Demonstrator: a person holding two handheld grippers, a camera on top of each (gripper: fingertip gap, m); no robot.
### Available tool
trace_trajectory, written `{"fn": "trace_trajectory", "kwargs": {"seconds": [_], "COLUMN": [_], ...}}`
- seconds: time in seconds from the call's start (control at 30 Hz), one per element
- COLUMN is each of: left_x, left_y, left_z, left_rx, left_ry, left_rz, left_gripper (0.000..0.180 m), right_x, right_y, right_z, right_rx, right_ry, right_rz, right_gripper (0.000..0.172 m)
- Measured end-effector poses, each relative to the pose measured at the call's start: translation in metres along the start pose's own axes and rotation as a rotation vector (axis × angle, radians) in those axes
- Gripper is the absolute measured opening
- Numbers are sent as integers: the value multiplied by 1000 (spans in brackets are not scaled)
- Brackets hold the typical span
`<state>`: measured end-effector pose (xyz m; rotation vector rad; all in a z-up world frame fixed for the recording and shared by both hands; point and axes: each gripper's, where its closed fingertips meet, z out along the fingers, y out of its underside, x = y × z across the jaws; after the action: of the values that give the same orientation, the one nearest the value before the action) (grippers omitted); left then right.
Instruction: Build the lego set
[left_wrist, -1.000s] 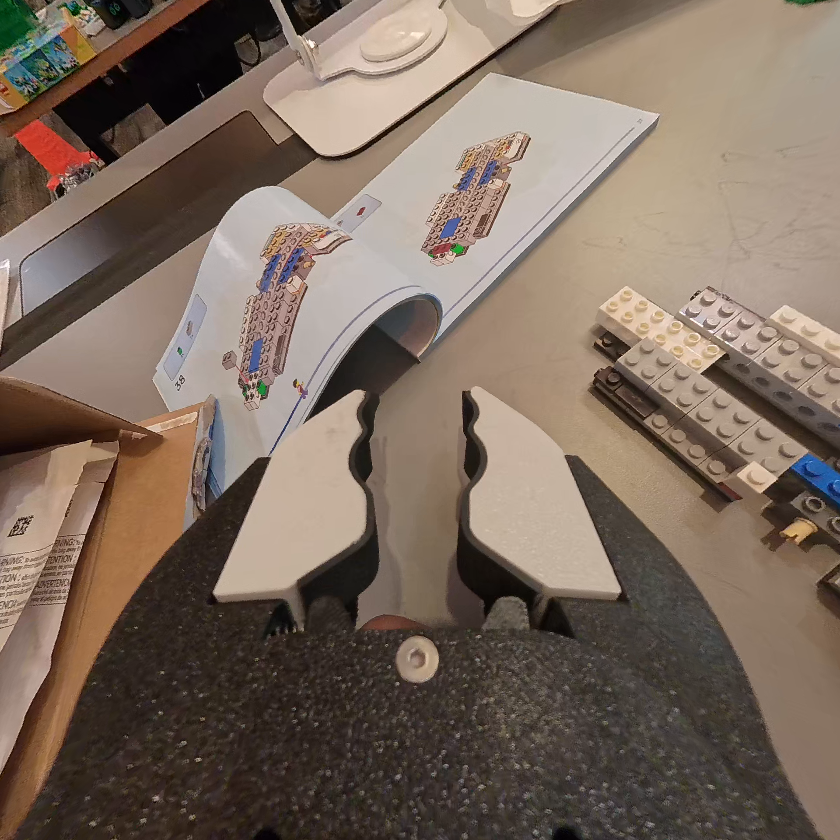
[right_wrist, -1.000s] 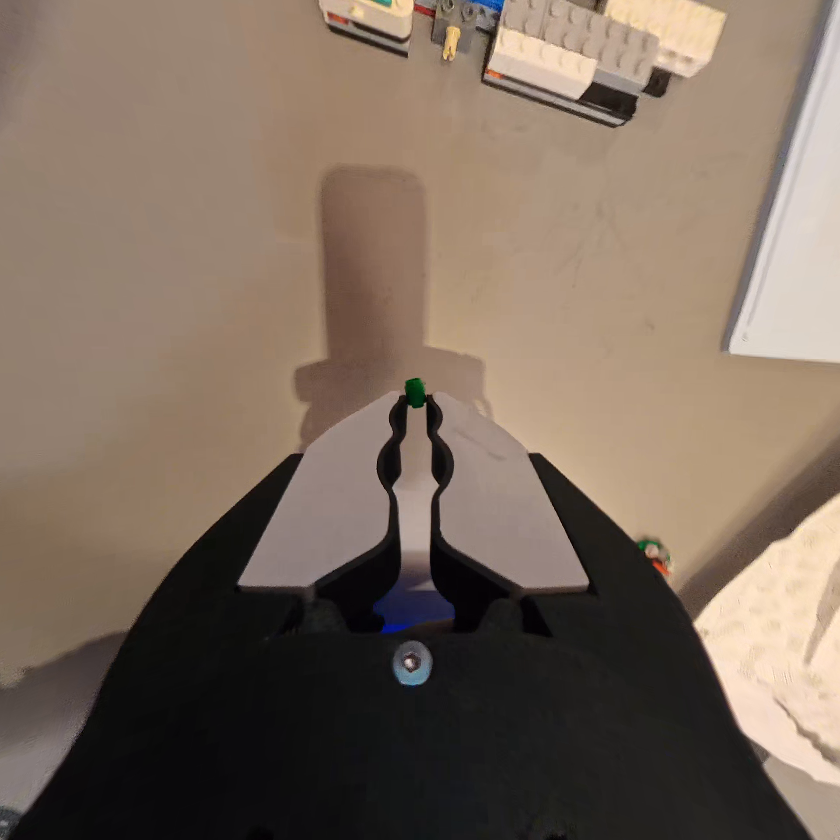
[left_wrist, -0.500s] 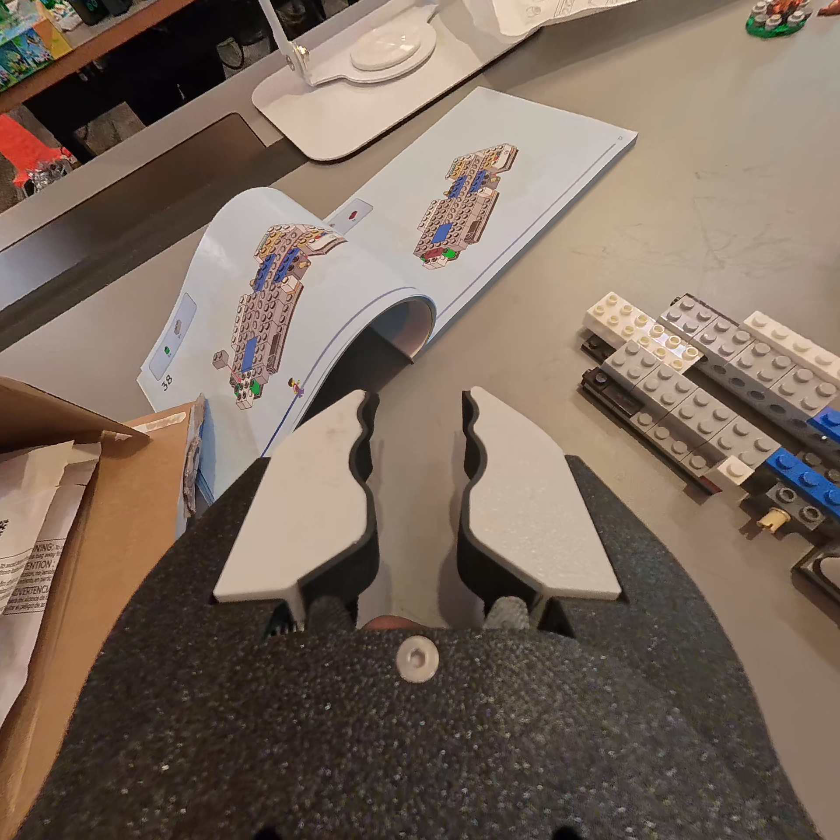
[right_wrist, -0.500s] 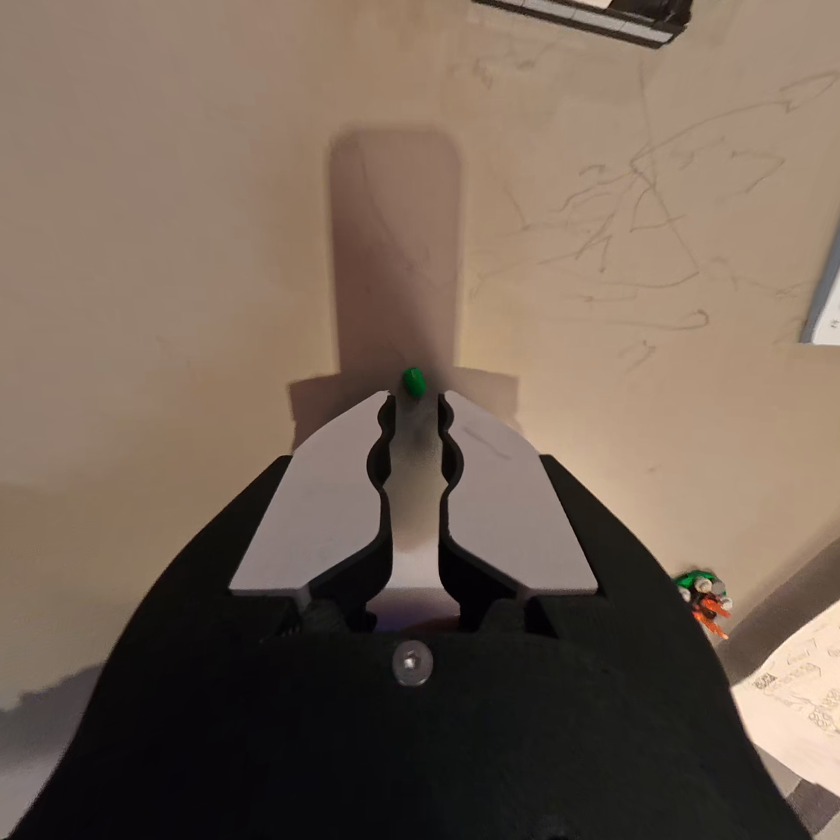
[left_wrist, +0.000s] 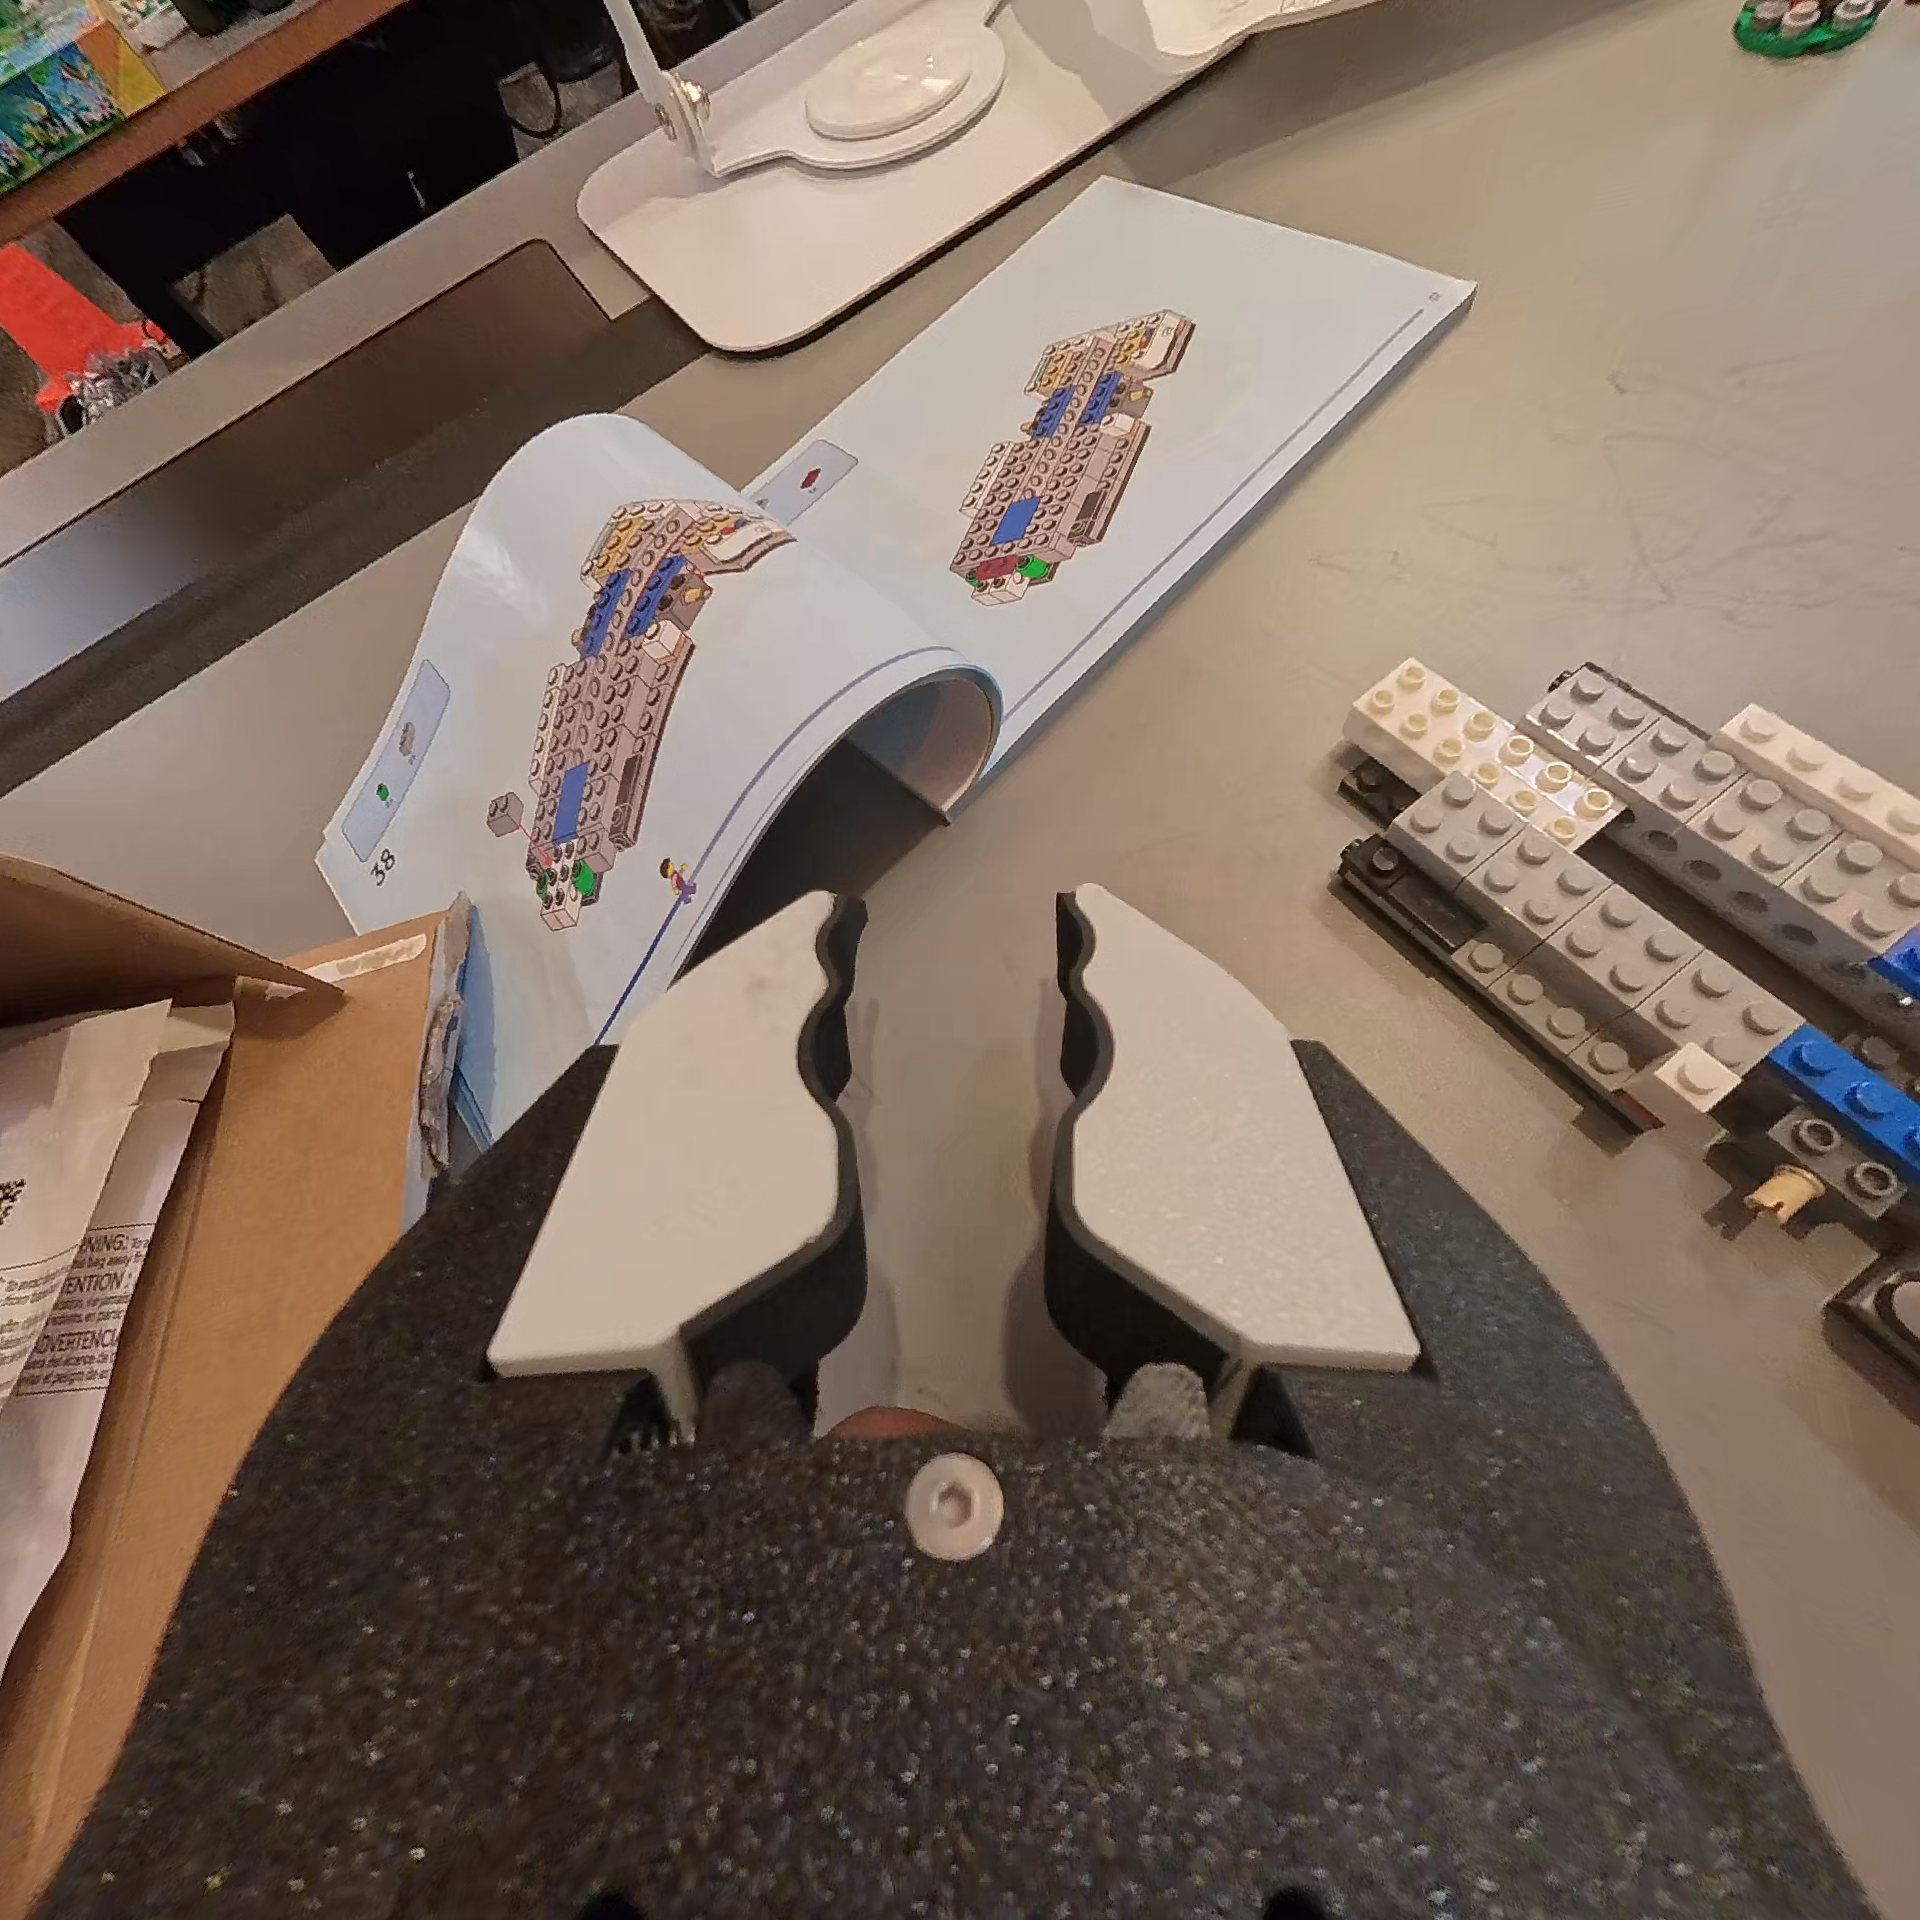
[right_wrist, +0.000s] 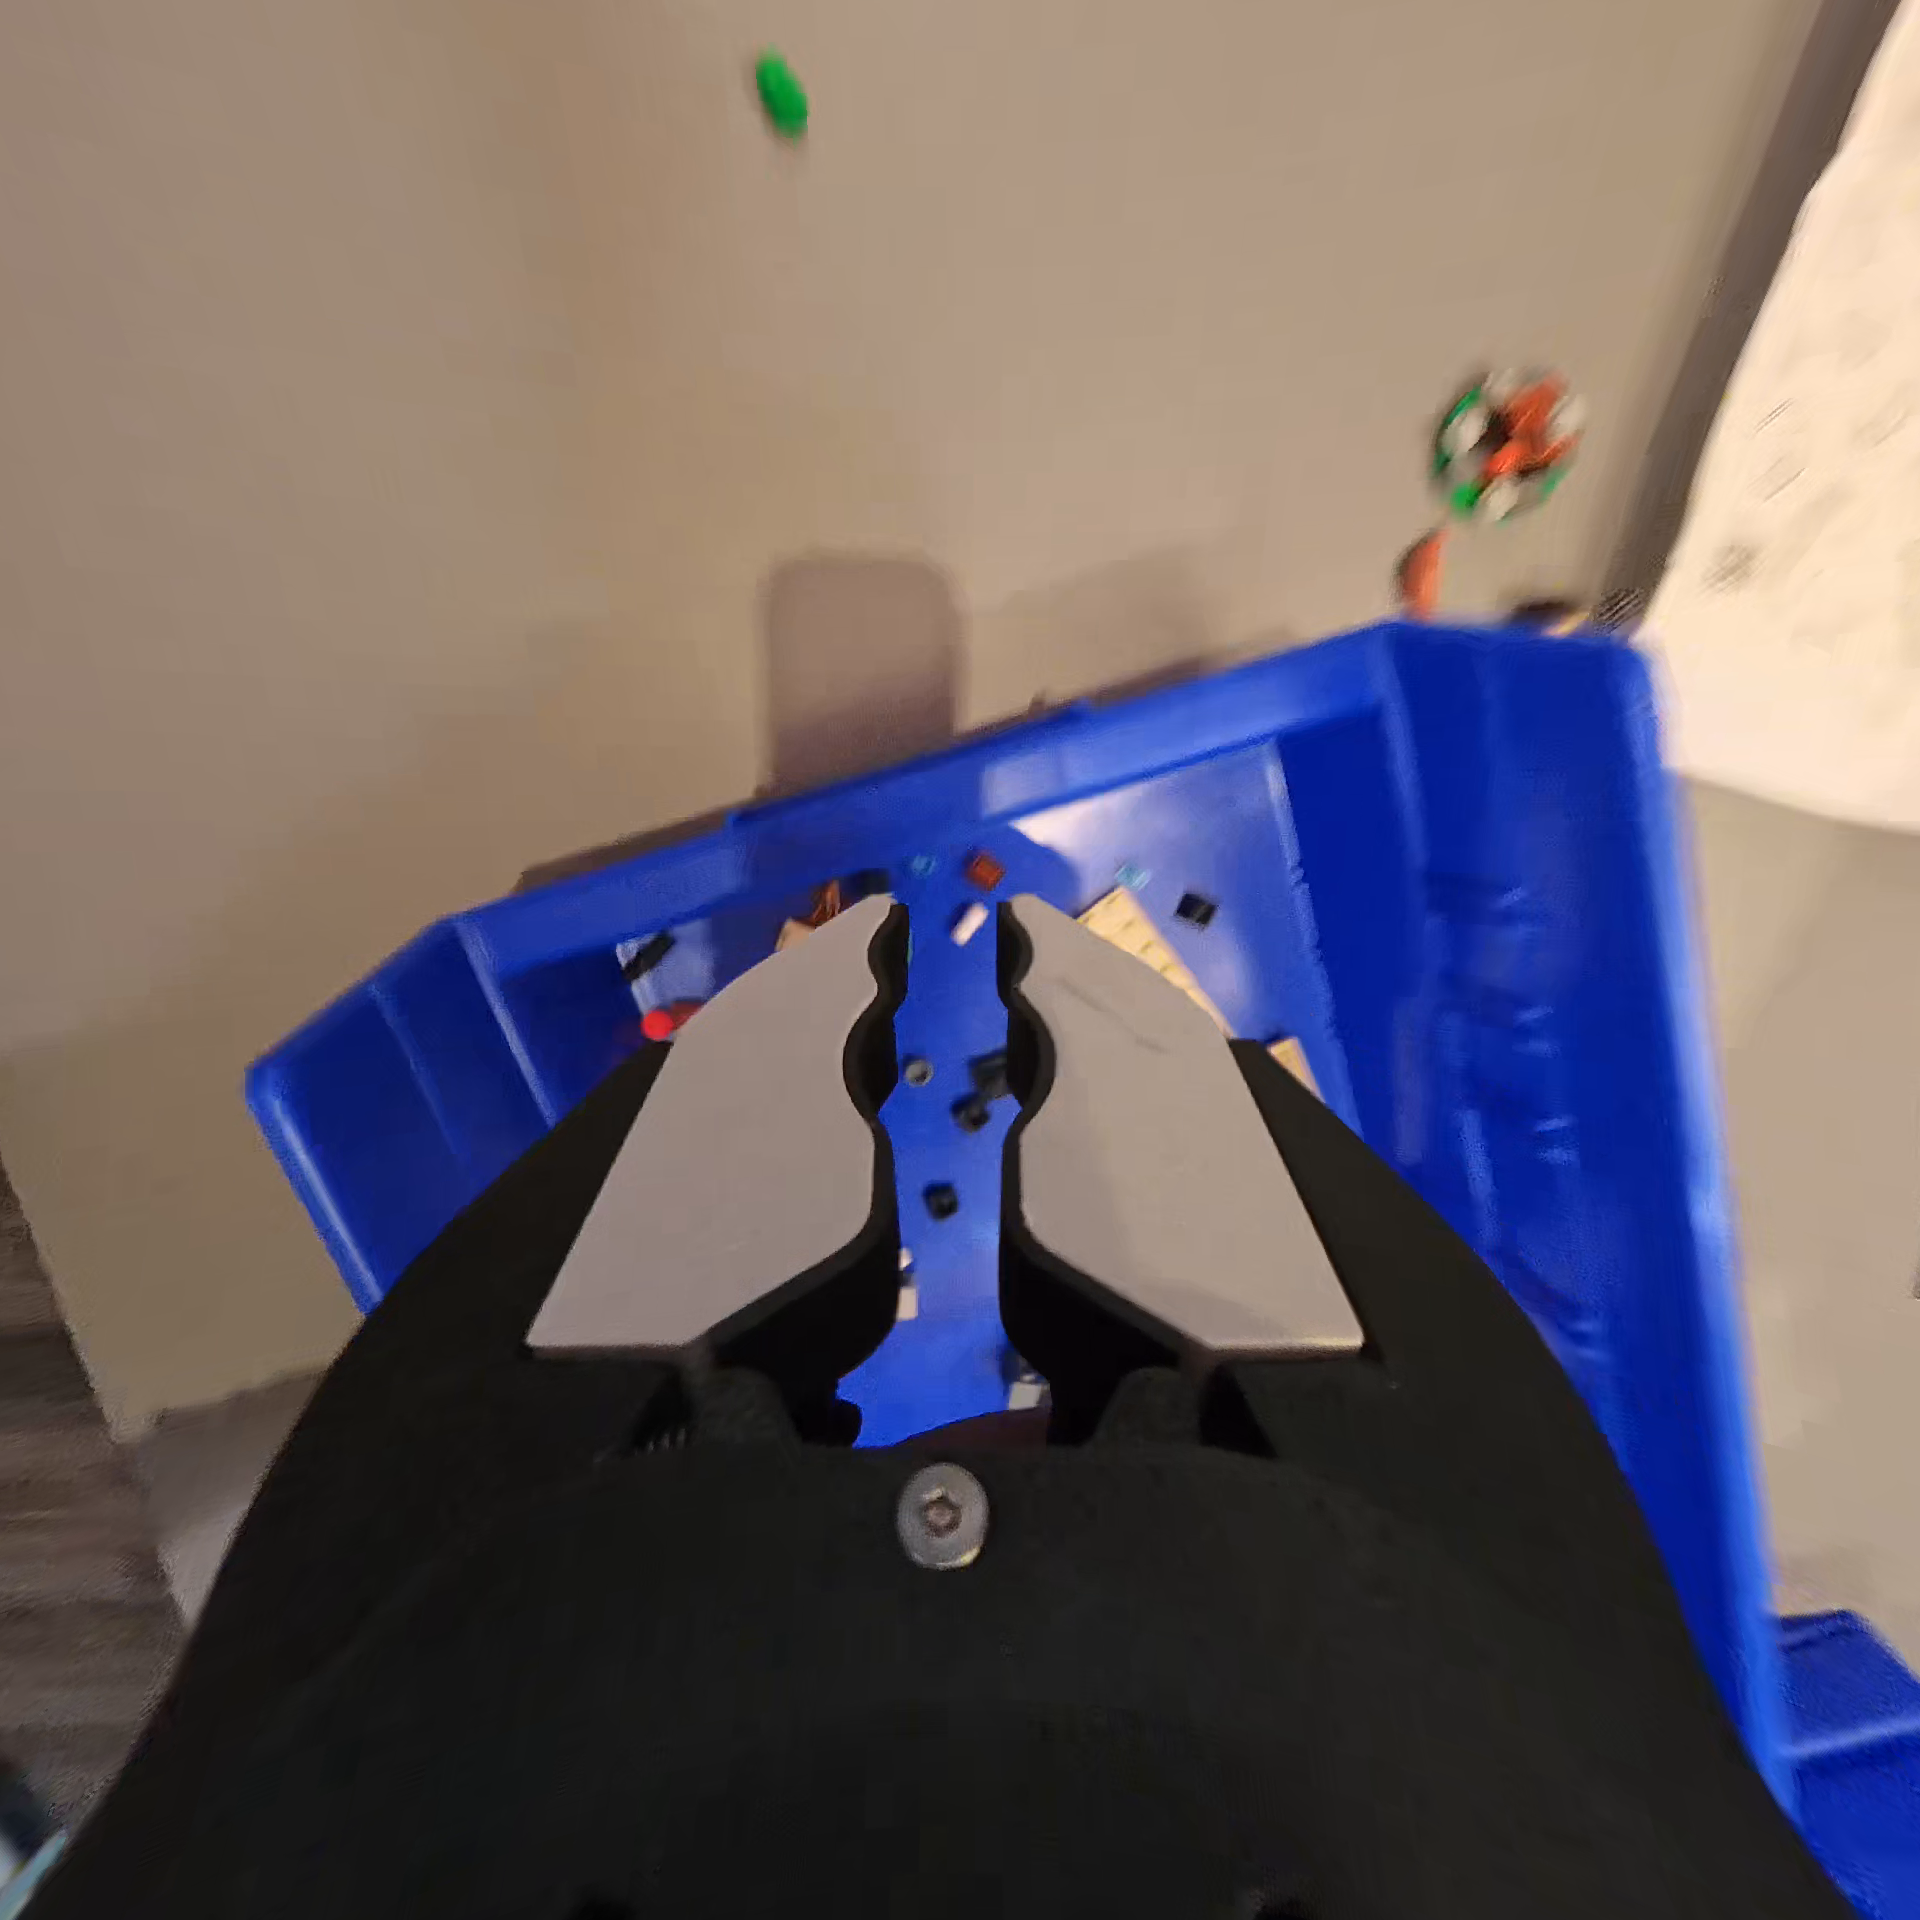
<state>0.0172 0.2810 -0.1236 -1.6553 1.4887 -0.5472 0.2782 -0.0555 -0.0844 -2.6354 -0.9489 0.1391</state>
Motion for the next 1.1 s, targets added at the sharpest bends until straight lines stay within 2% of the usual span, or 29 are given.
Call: {"fn": "trace_trajectory", "kwargs": {"seconds": [0.13,0.5,0.53,0.7,0.8,0.9,0.97,1.1], "left_x": [0,0,0,0,0,0,1,1], "left_y": [3,7,6,6,5,5,5,3], "left_z": [3,6,6,5,5,5,5,3], "left_rx": [-26,-58,-59,-50,-45,-45,-44,-29], "left_ry": [-14,-51,-51,-49,-45,-42,-41,-38], "left_rz": [17,51,51,53,49,47,49,46], "left_gripper": [37,37,37,37,37,37,37,37], "right_x": [-12,-15,-13,-8,6,4,-8,-37], "right_y": [32,48,46,42,22,-23,-55,-104], "right_z": [29,55,56,47,20,0,6,51], "right_rx": [-99,-162,-147,-149,-105,-3,30,11], "right_ry": [-63,-71,-60,-27,58,79,51,-38], "right_rz": [-17,-25,-22,-22,-30,-67,-128,-247], "right_gripper": [18,14,8,7,7,7,7,7]}}
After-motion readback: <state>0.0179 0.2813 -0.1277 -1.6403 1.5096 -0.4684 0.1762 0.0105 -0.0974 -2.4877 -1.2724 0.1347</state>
